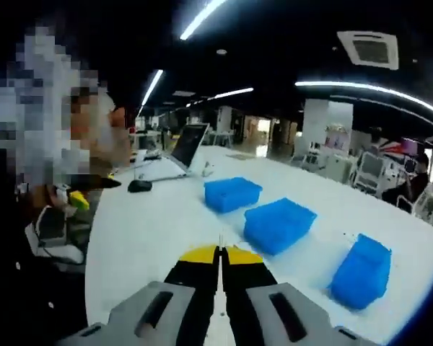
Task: Pick up the resistors one by one and place each resistor into its matching bin, sorting the parts by color and model until every resistor is separated into the correct bin for its type
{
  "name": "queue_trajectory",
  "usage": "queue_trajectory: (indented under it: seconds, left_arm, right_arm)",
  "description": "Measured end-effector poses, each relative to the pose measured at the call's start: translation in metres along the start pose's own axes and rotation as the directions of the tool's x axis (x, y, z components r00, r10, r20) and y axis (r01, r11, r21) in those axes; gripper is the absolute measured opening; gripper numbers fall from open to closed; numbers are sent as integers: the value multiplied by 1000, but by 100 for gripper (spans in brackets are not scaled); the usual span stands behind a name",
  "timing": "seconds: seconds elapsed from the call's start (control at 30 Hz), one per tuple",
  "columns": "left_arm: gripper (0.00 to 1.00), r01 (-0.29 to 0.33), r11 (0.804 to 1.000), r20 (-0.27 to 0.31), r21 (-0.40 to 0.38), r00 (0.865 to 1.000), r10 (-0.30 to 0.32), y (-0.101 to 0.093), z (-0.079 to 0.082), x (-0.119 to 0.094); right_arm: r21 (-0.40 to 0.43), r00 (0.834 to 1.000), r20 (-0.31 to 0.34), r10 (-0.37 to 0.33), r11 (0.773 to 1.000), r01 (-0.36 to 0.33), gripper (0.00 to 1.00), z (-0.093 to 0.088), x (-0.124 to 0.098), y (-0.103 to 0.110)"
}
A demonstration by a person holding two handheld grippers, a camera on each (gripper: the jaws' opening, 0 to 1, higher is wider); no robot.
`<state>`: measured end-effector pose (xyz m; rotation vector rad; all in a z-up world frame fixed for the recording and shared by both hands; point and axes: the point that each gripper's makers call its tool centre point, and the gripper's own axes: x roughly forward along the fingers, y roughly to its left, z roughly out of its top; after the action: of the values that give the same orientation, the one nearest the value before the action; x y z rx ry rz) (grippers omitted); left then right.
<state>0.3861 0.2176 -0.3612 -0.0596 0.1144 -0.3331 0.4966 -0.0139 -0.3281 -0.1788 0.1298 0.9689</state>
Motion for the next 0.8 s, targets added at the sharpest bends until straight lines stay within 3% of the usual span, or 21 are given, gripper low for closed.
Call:
queue_trajectory:
  seconds: [0.1,0.17,0.27,0.37,0.67,0.73,0.8]
  left_arm:
    - [70,-19,1000,17,-6,1000,19,4,4,2]
    - [70,-21,1000,13,-2,1000,21,5,5,3]
    - [70,-20,1000,12,4,1000,20,5,6,2]
    - [70,-22,1000,16,11,1000,22,7,8,0]
    - [70,-119,993,45,2,992,118,26,12,-15]
    - [70,-145,989,51,-1,988,145,30,12,-20]
    - [70,-163,987,54,-2,985,163,34,12,-23]
  right_arm:
    - [88,987,128,-99,992,88,5,7,-20,-2]
    - [89,977,154,-147,987,134,5,8,-26,-3]
    - [79,973,168,-155,987,144,5,11,-25,4]
    - [52,976,177,-126,992,119,5,21,-10,6]
    - [13,977,214,4,1000,-7,5,69,79,7]
    - [-42,978,206,40,999,-32,5,84,110,10]
    - [-36,976,207,73,997,-67,5,95,138,11]
